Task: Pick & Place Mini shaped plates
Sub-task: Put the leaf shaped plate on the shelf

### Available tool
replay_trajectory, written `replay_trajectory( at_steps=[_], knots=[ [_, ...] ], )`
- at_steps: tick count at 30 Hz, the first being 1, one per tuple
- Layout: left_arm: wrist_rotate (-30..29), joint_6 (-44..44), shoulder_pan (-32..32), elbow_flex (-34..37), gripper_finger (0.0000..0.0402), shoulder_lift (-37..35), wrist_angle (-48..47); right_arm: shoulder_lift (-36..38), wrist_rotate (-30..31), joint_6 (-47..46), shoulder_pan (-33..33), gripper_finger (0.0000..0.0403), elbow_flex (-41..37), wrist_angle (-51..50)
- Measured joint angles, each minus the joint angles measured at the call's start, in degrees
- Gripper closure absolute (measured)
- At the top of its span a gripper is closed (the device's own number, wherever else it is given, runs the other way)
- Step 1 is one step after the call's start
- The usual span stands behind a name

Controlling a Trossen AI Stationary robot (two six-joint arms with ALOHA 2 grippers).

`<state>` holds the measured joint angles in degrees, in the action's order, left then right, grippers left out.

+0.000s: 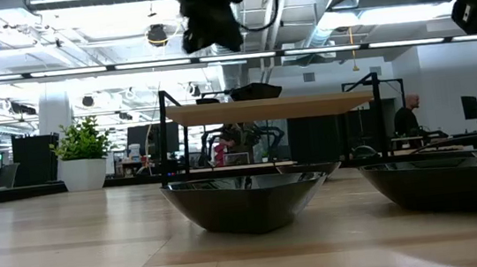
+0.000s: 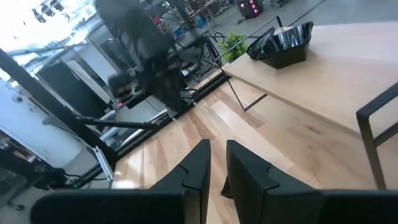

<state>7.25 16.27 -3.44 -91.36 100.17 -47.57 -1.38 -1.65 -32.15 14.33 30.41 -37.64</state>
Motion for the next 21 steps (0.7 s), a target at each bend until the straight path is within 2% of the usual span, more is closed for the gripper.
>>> replay_trajectory(
  at_steps=[5,10,15,21],
  knots=[
    [-0.91,12.20,3.26,15.42,0.0335,-5.08,13.52,-0.01,-1.02,-0.19,0.00,0.0355,0.00,-1.32],
    [-4.71,20.42,5.76,31.05,0.0335,-12.35,26.17,-0.02,-7.82,1.85,0.00,0.0355,0.00,3.21],
    [-11.21,21.71,8.13,43.09,0.0335,-22.54,34.64,-1.86,-12.54,-0.79,-0.08,0.0355,0.46,9.79],
    [-13.59,21.73,8.63,52.69,0.0335,-37.05,35.87,-10.36,-13.85,-3.38,-0.11,0.0355,3.71,3.73]
  ],
)
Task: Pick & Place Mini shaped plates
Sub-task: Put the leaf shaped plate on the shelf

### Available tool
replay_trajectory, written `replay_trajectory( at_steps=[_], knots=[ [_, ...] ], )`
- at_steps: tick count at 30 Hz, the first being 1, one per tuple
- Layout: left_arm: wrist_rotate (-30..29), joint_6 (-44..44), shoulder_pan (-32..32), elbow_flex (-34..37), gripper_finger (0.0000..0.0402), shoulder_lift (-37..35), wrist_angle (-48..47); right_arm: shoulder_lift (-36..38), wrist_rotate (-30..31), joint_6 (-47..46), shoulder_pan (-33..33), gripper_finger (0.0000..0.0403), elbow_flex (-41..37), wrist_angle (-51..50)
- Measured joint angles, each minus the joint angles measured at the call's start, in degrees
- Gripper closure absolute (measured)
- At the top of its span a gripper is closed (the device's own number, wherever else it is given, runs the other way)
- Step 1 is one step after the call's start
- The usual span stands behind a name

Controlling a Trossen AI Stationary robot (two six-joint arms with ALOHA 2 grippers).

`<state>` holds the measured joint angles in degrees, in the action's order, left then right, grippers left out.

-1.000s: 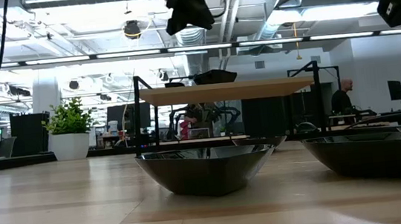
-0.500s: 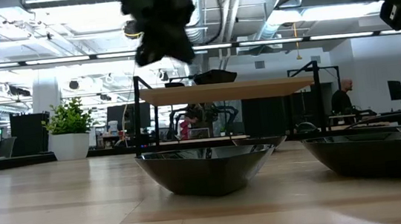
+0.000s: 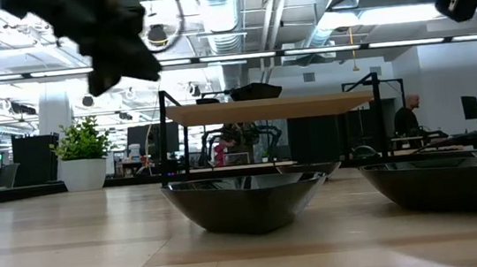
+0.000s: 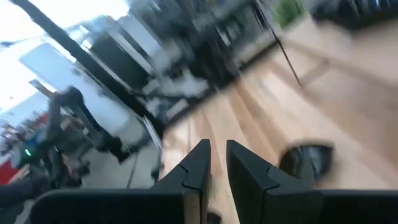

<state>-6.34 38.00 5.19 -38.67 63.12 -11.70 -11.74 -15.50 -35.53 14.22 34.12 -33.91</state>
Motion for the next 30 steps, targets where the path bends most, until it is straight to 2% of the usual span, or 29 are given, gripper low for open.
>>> replay_trajectory(
  at_steps=[6,11,15,23,30],
  knots=[
    [-1.15,-0.64,-0.13,6.91,0.0335,-14.54,0.15,-14.16,-2.32,-2.61,-1.81,0.0355,4.82,-10.00],
    [-1.17,-0.66,-0.15,12.07,0.0335,-25.06,0.01,-25.18,-2.52,-6.95,-6.93,0.0355,7.70,-16.96],
    [-1.58,-0.71,-0.15,15.24,0.0335,-30.83,0.04,-31.93,-2.71,-14.20,-11.81,0.0355,7.92,-20.85],
    [-1.58,-7.29,-0.15,17.09,0.0335,-33.91,0.15,-39.59,-2.69,-32.14,-24.13,0.0355,7.08,-26.50],
    [-1.56,-8.15,-0.15,17.09,0.0335,-33.65,0.20,-39.55,0.38,-53.47,-36.39,0.0355,0.29,-17.10]
  ],
)
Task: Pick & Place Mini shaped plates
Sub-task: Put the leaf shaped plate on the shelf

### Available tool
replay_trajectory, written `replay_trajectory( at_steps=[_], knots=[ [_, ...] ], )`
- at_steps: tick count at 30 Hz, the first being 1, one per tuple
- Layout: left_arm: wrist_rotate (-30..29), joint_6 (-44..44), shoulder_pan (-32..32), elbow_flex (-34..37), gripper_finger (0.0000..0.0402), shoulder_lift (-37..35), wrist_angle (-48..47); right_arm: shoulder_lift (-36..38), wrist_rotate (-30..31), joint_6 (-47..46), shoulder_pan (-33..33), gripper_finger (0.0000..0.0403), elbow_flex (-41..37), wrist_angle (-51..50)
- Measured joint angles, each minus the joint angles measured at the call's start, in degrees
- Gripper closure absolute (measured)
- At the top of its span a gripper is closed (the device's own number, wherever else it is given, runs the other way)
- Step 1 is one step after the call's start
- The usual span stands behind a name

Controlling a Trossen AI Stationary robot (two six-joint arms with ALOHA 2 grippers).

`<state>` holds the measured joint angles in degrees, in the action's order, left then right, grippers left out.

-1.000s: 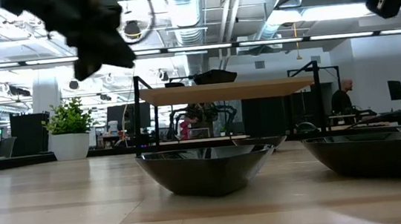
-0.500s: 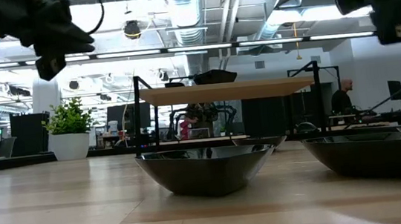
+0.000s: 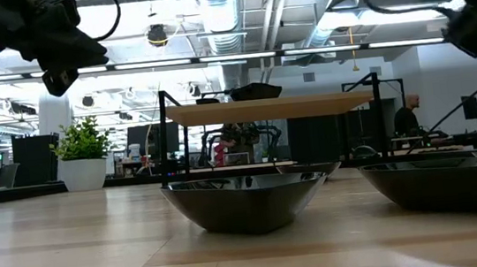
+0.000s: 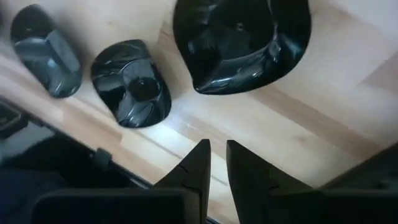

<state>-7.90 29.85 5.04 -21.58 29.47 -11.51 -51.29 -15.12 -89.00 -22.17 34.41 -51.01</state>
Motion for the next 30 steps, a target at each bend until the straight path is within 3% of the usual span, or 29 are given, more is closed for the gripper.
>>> replay_trajectory(
  at_steps=[6,10,22,30],
  knots=[
    [0.00,-0.01,0.00,0.00,0.0335,0.01,0.01,-0.04,9.09,-19.12,-7.83,0.0355,-5.15,3.13],
    [0.00,0.00,0.00,0.00,0.0335,0.02,0.08,-0.02,15.72,-26.23,-11.02,0.0350,-6.42,3.49],
    [0.02,0.37,0.00,-0.06,0.0335,0.02,0.86,-0.14,19.48,-37.40,-15.96,0.0303,-8.19,2.68],
    [0.04,0.39,0.00,-0.07,0.0335,0.03,1.29,-2.50,21.36,-40.99,-16.79,0.0299,-8.19,4.10]
  ],
)
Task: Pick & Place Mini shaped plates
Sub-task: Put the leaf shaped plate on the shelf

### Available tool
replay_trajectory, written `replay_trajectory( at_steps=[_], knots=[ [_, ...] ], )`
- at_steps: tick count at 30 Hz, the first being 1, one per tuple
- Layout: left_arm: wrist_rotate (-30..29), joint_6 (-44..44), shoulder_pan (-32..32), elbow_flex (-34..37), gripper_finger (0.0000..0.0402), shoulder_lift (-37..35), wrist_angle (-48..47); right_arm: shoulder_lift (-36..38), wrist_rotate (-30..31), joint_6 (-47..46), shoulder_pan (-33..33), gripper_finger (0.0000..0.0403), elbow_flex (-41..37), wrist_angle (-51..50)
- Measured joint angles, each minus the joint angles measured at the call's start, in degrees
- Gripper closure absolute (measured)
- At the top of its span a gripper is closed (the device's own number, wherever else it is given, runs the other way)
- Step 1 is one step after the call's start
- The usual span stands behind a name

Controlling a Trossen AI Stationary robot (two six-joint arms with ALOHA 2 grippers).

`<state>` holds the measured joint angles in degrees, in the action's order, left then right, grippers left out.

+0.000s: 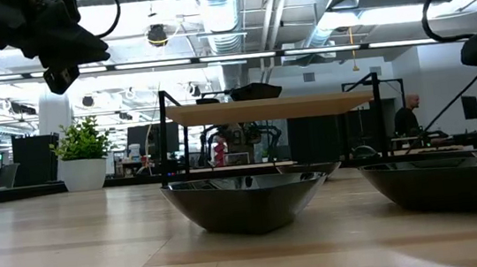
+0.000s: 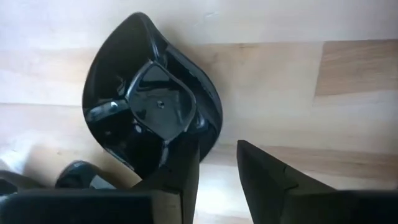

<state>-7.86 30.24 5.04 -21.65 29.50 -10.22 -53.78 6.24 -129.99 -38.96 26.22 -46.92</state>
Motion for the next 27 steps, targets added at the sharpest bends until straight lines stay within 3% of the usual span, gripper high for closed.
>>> replay_trajectory(
  at_steps=[15,27],
  knots=[
    [0.04,0.02,0.00,-0.02,0.0335,0.01,0.23,-9.29,0.53,-1.05,0.02,0.0298,0.00,3.23],
    [0.02,0.02,0.00,-0.02,0.0335,-0.01,0.44,-10.29,1.79,-1.03,0.02,0.0307,0.00,4.24]
  ],
)
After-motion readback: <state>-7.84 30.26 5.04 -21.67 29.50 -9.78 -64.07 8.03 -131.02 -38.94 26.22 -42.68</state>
